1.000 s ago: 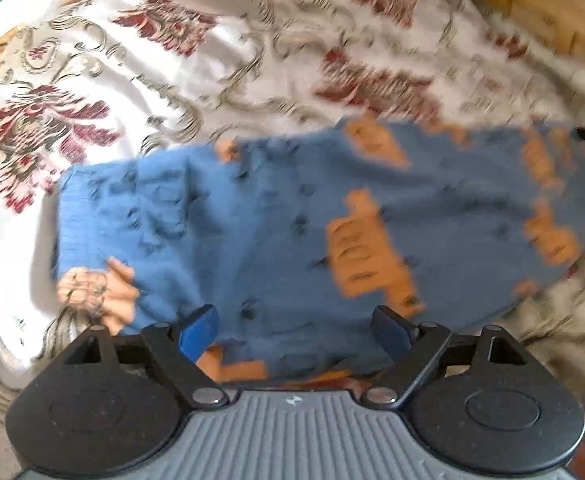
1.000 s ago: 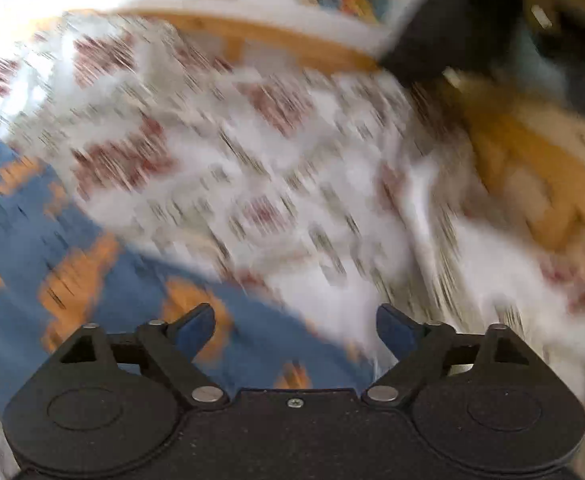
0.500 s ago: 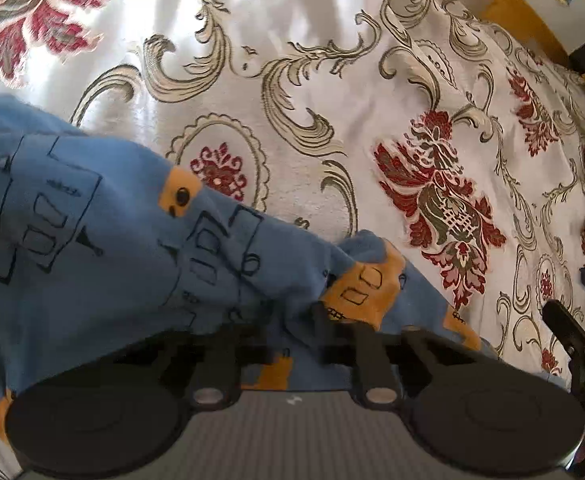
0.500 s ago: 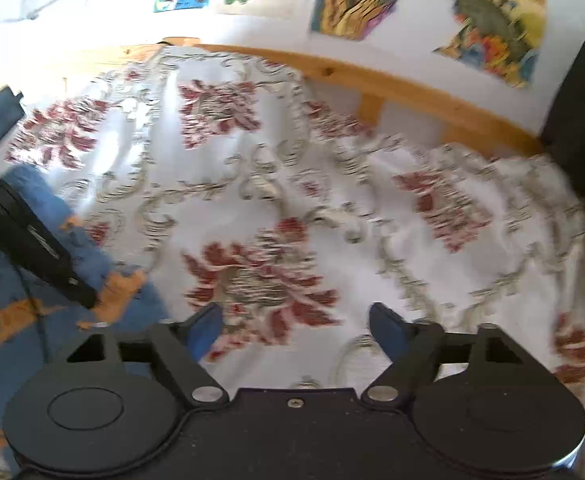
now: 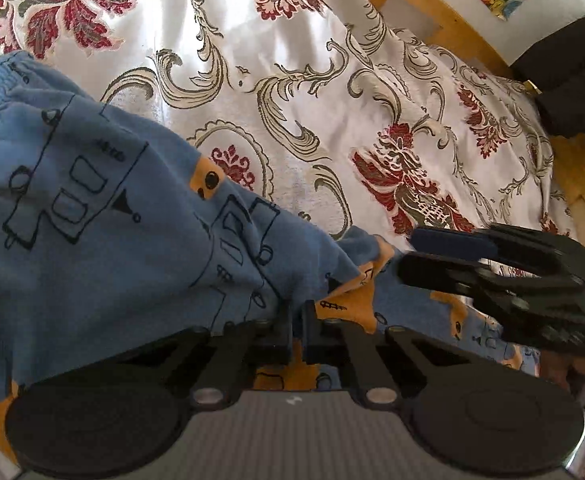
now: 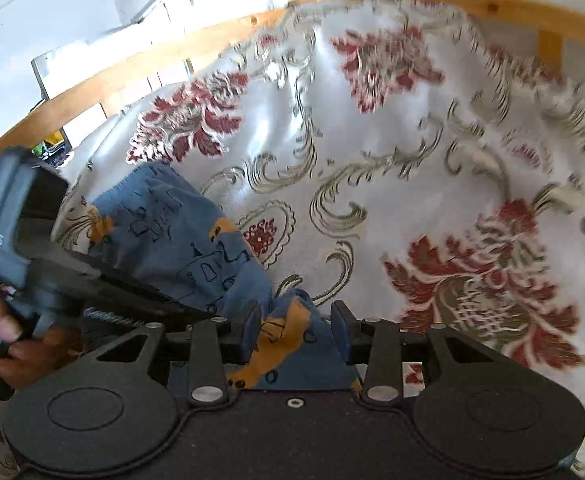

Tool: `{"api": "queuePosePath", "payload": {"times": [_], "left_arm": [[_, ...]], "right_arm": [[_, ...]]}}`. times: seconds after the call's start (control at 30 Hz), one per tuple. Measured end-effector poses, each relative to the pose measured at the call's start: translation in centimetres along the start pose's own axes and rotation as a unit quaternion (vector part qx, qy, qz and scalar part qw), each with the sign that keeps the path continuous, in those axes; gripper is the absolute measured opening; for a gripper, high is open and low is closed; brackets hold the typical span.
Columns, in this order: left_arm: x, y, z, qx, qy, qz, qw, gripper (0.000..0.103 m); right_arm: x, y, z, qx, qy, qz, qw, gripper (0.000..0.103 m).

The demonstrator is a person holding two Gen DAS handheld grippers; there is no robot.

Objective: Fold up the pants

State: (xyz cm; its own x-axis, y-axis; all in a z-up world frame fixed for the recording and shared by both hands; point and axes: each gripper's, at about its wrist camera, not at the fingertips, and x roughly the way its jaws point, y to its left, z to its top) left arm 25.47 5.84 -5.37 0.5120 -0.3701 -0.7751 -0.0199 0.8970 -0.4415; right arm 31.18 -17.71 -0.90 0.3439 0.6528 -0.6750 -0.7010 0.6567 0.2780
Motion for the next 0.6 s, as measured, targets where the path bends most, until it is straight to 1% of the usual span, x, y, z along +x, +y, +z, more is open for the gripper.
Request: {"api": "queuePosePath", "payload": {"times": [0.1, 0.17, 0.23, 0.27, 0.33, 0.37, 0.43, 0.47, 0.53, 0.57, 0.6], "left_arm": [[-0.2, 0.2, 0.0, 0.001, 0.000, -0.004, 1.0000, 0.004], [0.0, 0.2, 0.1, 0.002, 0.000, -0.005, 1.0000, 0.004], [0.0, 0.1, 0.1, 0.007, 0.000, -0.007, 1.0000, 0.005], [0.0, 0.2, 0.1, 0.008, 0.000, -0.010, 0.9999, 0.005], [-0.2, 0.6, 0.1, 0.010, 0.001, -0.020, 0.9997, 0.009], [-0.4, 1.0, 0.1, 0.005, 0.000, -0.028, 0.9996, 0.010], [-0.9, 2.1, 0.1, -0.004, 0.000, -0.038, 0.9993, 0.009], [-1.1, 2.6, 0.1, -0.008, -0.002, -0.036, 0.9993, 0.006], [-1.8, 3.7, -0.1, -0.016, -0.008, -0.033, 0.9993, 0.003], [-2.1, 4.3, -0.1, -0.021, -0.009, -0.028, 0.9993, 0.003], [-2.5, 4.9, -0.2, -0.025, -0.011, -0.021, 0.9994, 0.003]], "right_arm": [[1.7, -1.1, 0.9, 0.020, 0.023, 0.018, 0.999, 0.042], [2.4, -1.4, 1.4, 0.026, 0.037, 0.029, 0.999, 0.041], [2.5, -1.3, 1.3, 0.019, 0.042, 0.034, 0.998, 0.026], [2.6, -0.8, 1.4, 0.007, 0.043, 0.027, 0.999, 0.009], [2.4, 0.1, 1.1, -0.018, 0.040, 0.001, 0.999, 0.006], [2.2, 0.4, 1.0, -0.024, 0.032, -0.011, 0.999, 0.005], [1.2, 0.5, 1.2, -0.021, 0.005, -0.043, 0.999, 0.005], [0.4, 0.2, 1.4, -0.013, -0.015, -0.061, 0.998, 0.005], [0.1, -0.7, 1.7, 0.003, -0.026, -0.076, 0.997, 0.003], [0.4, -1.1, 1.6, 0.002, -0.025, -0.098, 0.995, 0.000], [0.9, -1.4, 1.5, -0.014, -0.021, -0.130, 0.991, 0.000]]}}
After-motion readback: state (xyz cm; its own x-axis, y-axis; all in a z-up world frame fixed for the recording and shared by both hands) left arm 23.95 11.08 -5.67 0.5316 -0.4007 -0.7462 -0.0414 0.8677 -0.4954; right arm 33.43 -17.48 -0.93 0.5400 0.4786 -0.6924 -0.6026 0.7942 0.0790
